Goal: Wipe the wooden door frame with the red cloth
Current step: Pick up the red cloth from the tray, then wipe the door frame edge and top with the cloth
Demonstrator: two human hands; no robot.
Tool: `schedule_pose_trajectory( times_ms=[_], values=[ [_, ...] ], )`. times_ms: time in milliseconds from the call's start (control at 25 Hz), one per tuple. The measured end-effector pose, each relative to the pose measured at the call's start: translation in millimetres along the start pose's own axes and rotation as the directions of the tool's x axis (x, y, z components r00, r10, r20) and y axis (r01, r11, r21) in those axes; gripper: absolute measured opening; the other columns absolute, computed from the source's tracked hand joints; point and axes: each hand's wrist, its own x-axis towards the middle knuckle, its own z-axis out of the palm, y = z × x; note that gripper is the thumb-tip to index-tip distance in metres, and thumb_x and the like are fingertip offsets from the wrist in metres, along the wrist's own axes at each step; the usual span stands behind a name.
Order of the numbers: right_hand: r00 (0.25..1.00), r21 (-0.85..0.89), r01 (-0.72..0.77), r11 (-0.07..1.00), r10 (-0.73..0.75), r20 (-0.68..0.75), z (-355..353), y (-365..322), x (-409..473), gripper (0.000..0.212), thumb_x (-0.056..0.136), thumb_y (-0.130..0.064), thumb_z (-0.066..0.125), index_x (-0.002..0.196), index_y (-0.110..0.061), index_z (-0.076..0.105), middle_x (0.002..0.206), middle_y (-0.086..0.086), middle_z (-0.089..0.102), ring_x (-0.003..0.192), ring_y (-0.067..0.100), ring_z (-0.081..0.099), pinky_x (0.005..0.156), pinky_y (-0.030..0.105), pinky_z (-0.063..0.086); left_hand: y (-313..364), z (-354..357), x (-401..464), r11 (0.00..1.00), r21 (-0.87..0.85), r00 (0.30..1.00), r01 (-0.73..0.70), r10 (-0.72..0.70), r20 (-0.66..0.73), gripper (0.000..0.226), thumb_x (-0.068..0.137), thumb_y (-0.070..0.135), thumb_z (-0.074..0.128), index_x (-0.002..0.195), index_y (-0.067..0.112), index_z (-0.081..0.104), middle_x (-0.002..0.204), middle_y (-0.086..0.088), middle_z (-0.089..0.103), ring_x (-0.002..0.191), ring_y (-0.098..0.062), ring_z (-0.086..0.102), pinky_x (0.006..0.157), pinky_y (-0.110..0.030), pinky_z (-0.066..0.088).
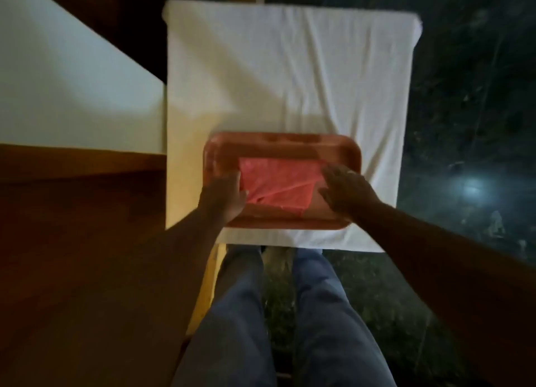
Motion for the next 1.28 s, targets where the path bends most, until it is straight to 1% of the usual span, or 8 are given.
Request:
schedule_pose_trajectory(
  times_ms=[120,360,520,720,840,960,1120,1280],
  values=[
    [0.993,0.051,-0.077,0.996,0.081,-0.08,14.6,0.5,44.5,0.063,0.091,-0.034,0.061,0.143,-0.007,0.039,0.143,0.021,0.048,0.107,0.046,0.059,0.084,0.049,0.049,-8.1,18.5,37.1,0.985,-0.156,0.981,0.068,-0.094,-0.168,0.069,0.089,0.044,0.066,0.146,0.015,0.039,0.144,-0.015,0.049,0.132,-0.032,0.05,0.107,-0.045,0.047],
    [0.978,0.193,-0.047,0.98,0.006,0.207,-30.1,-20.2,36.5,0.035,0.085,-0.035,0.07,0.108,-0.01,0.06,0.097,0.01,0.066,0.087,0.026,0.063,0.078,0.039,0.05,1.7,-22.9,31.7,0.833,-0.517,0.981,0.194,-0.165,0.102,0.028,0.084,0.029,0.075,0.108,0.016,0.064,0.096,0.001,0.063,0.089,-0.017,0.062,0.067,-0.026,0.045],
    [0.988,0.893,-0.154,0.423,0.073,0.136,-123.8,-48.2,-33.1,0.012,0.08,-0.012,0.075,0.084,-0.021,0.07,0.077,0.003,0.067,0.074,0.016,0.066,0.067,0.029,0.052,26.1,-102.4,-68.9,0.428,-0.899,0.967,0.09,-0.255,-0.025,0.013,0.09,0.023,0.066,0.103,0.026,0.063,0.094,0.003,0.068,0.091,-0.021,0.067,0.067,-0.025,0.053],
    [0.987,0.995,-0.104,-0.004,-0.124,0.103,-260.1,-110.6,-81.8,0.042,0.079,-0.043,0.077,0.114,-0.022,0.067,0.111,0.012,0.071,0.099,0.027,0.07,0.075,0.038,0.057,50.4,-197.9,-201.2,0.028,-0.978,0.907,-0.205,-0.37,-0.201,0.025,0.093,0.032,0.065,0.117,0.026,0.066,0.122,-0.008,0.072,0.111,-0.028,0.071,0.086,-0.047,0.061],
    [0.987,0.976,-0.01,0.218,-0.152,0.044,-320.5,-184.5,-96.1,0.059,0.071,-0.056,0.077,0.119,-0.027,0.059,0.112,0.005,0.068,0.085,0.013,0.072,0.062,0.025,0.058,47.0,-244.9,-265.8,0.097,-0.928,0.776,-0.359,-0.522,-0.354,0.014,0.1,0.018,0.056,0.11,0.025,0.062,0.114,-0.011,0.07,0.101,-0.022,0.073,0.081,-0.044,0.061],
    [0.975,0.943,0.217,0.254,-0.106,-0.196,-378.8,-265.1,-112.1,0.096,0.055,-0.064,0.08,0.135,-0.021,0.049,0.117,0.003,0.064,0.098,0.022,0.066,0.081,0.043,0.058,23.3,-302.8,-338.4,0.239,-0.832,0.604,-0.501,-0.593,-0.533,0.014,0.099,0.012,0.057,0.109,0.02,0.062,0.099,0.004,0.07,0.079,-0.002,0.072,0.063,-0.023,0.059],
    [0.81,0.755,0.579,0.308,-0.114,-0.575,-438.6,-368.0,-145.9,0.047,0.073,-0.04,0.082,0.107,-0.015,0.062,0.1,0.005,0.067,0.08,0.015,0.063,0.066,0.026,0.051,-13.3,-362.9,-440.4,0.435,-0.722,0.452,-0.538,-0.573,-0.683,0.017,0.084,0.03,0.068,0.1,0.025,0.065,0.095,0.004,0.072,0.084,-0.013,0.071,0.069,-0.036,0.059],
    [0.614,0.531,0.717,0.451,-0.047,-0.788,-466.9,-459.7,-166.3,0.03,0.085,-0.049,0.067,0.096,-0.021,0.063,0.094,0.005,0.068,0.086,0.025,0.065,0.078,0.039,0.052,-43.1,-398.8,-491.8,0.696,-0.629,0.332,-0.346,-0.536,-0.776,0.037,0.067,0.058,0.066,0.089,0.029,0.06,0.085,0.005,0.068,0.075,-0.018,0.067,0.068,-0.041,0.054]
  ],
)
